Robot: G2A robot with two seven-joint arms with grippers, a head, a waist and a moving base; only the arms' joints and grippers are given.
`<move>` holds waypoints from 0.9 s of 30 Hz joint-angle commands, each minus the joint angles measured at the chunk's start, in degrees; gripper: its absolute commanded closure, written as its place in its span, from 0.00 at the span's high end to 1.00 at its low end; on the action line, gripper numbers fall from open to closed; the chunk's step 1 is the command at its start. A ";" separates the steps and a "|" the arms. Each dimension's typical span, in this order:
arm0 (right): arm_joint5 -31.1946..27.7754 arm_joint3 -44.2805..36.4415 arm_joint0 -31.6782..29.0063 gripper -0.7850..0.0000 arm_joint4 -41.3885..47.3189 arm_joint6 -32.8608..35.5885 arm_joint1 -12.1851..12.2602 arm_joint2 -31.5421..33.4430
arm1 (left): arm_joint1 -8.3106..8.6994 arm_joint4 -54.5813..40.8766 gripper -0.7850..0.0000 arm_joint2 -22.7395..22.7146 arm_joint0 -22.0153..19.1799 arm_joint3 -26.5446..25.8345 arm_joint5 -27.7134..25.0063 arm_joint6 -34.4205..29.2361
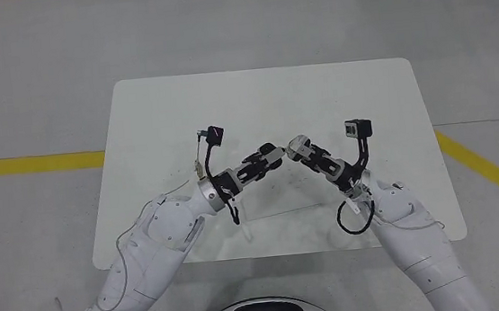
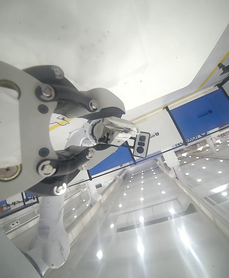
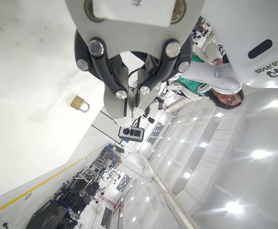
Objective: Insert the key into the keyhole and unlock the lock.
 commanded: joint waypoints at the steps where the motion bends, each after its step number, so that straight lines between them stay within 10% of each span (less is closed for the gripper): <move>1: -0.11 -0.26 -0.12 0.00 0.46 0.58 0.00 -0.11 | -0.03 0.36 0.36 -0.06 -0.03 0.42 0.33 0.09; 11: 0.27 -0.28 -0.28 0.00 0.72 1.50 -0.11 -0.66 | -0.40 -0.18 0.27 0.50 0.12 1.66 -0.22 -0.59; 14: 0.49 -0.12 -0.32 0.00 0.43 1.30 -0.15 -0.75 | -0.57 -0.62 0.00 0.83 -0.01 1.91 -0.51 -0.85; 27: 1.20 0.43 -0.60 0.00 0.90 3.56 0.10 0.08 | -0.73 -1.70 0.00 -0.39 0.20 2.15 -1.38 -0.92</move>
